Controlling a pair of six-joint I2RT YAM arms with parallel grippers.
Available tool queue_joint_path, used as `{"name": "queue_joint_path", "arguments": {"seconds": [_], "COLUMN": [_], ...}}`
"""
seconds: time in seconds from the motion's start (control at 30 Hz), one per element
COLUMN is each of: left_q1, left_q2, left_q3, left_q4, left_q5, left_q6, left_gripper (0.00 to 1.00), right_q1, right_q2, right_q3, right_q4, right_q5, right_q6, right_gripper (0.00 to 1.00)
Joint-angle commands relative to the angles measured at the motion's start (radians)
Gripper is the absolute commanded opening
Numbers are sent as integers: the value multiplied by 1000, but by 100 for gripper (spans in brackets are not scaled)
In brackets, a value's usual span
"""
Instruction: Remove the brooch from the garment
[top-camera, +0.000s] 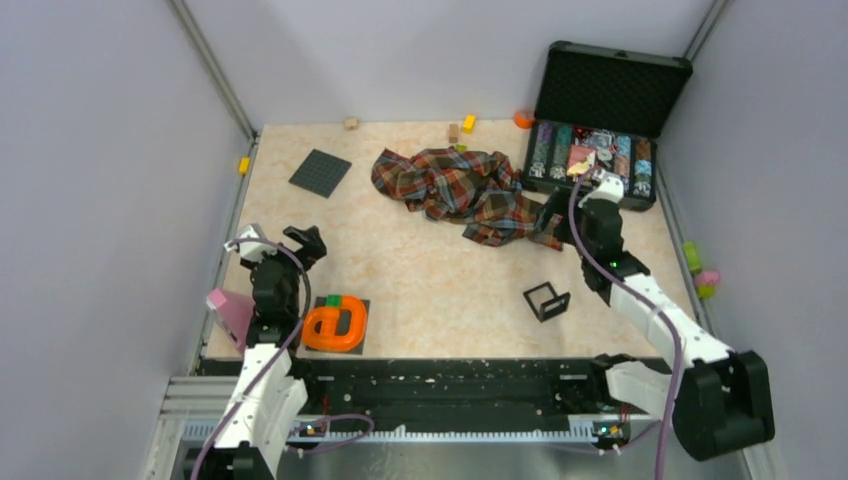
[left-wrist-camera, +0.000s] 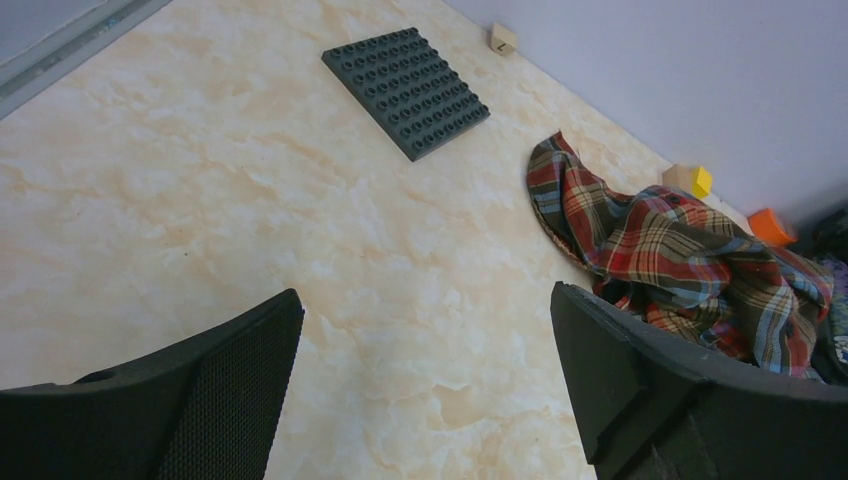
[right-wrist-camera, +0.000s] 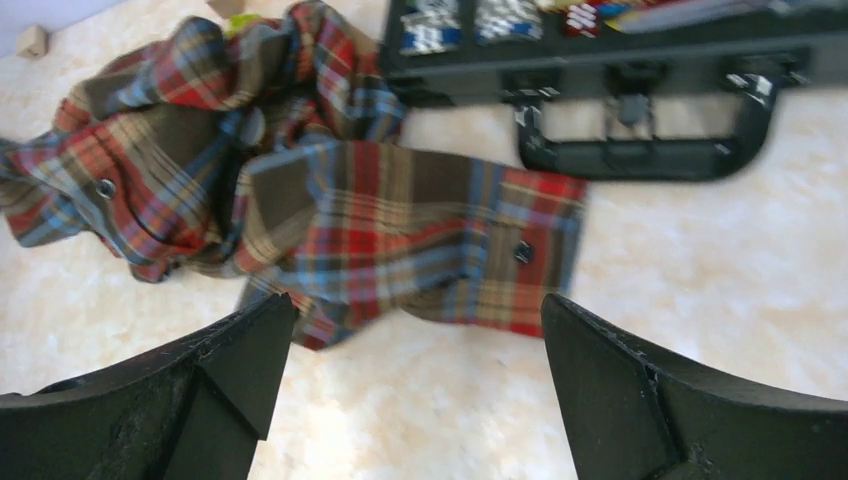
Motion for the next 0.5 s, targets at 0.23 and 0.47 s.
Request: {"name": "queue_joint_path", "arguments": {"seconds": [0.23, 0.47], "left_q1": [5, -6], "left_q2": [65, 308], "left_q3": [-2, 50], "left_q4": [177, 396], "left_q5": [211, 420], "left_q6": [31, -81], "left_gripper": [98, 96], "right_q1": [165, 169], "right_q2": [545, 718], "right_q3": [472, 563], "right_q4": [-125, -169], "right_q5": [15, 34], "right_q6": [-95, -118], "right_gripper": [92, 78]}}
